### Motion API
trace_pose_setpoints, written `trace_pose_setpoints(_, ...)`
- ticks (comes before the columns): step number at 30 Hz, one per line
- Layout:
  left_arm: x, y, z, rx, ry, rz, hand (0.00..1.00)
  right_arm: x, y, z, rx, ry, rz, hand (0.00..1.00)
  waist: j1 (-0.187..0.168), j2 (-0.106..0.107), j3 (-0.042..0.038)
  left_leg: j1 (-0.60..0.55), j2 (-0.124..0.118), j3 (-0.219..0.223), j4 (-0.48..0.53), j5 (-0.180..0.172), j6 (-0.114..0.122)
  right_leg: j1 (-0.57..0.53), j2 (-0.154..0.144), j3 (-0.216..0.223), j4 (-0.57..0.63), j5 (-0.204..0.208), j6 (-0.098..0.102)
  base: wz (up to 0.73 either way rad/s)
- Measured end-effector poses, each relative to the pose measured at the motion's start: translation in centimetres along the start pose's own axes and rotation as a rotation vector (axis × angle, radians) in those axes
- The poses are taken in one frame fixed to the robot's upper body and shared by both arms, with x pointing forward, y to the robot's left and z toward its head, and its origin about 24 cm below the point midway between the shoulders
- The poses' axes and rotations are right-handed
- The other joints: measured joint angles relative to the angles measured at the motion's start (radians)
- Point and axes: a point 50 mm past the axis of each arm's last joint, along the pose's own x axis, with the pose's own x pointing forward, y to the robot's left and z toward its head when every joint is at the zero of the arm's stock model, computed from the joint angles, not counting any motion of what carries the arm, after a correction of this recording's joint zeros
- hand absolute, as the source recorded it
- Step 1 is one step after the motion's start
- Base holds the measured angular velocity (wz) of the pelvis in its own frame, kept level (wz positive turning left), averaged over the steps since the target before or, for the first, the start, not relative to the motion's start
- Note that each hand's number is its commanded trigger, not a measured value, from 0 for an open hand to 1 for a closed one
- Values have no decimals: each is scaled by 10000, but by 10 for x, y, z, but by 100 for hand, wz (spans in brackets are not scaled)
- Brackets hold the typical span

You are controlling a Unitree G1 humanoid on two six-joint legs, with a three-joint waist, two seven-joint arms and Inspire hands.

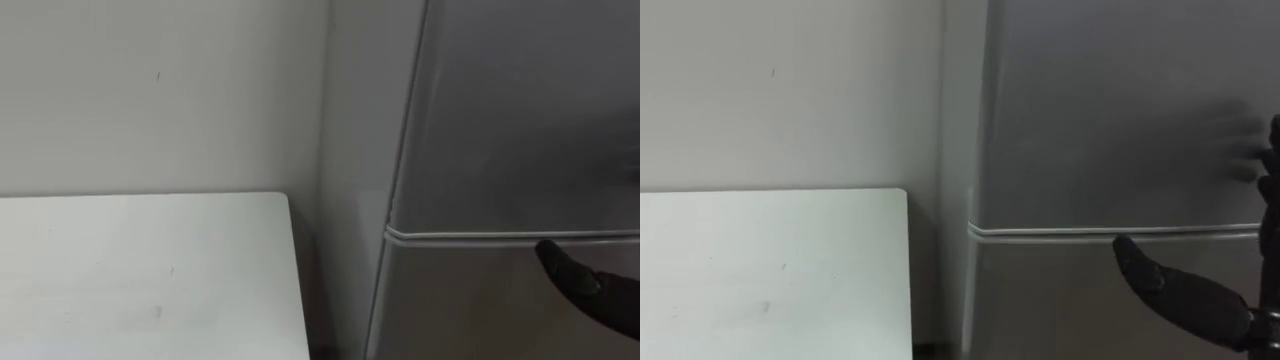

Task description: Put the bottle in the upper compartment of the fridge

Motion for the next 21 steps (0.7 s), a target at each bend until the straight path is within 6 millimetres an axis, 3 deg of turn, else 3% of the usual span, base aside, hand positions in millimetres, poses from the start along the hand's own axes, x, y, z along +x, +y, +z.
trace_pose_setpoints(16,0,0,1,5,0,15,0,0,1,0,-37,-37,137,0,-33,-3,-3,19,10,1,8,2,-3,114,26,-10,-149,84,1,0)
trace_pose_setpoints(21,1,1,5,15,-156,69,0,0,3,3,-741,-400,203,0,-24,0,-2,3,10,3,9,2,-3,104,31,-22,-149,84,1,0)
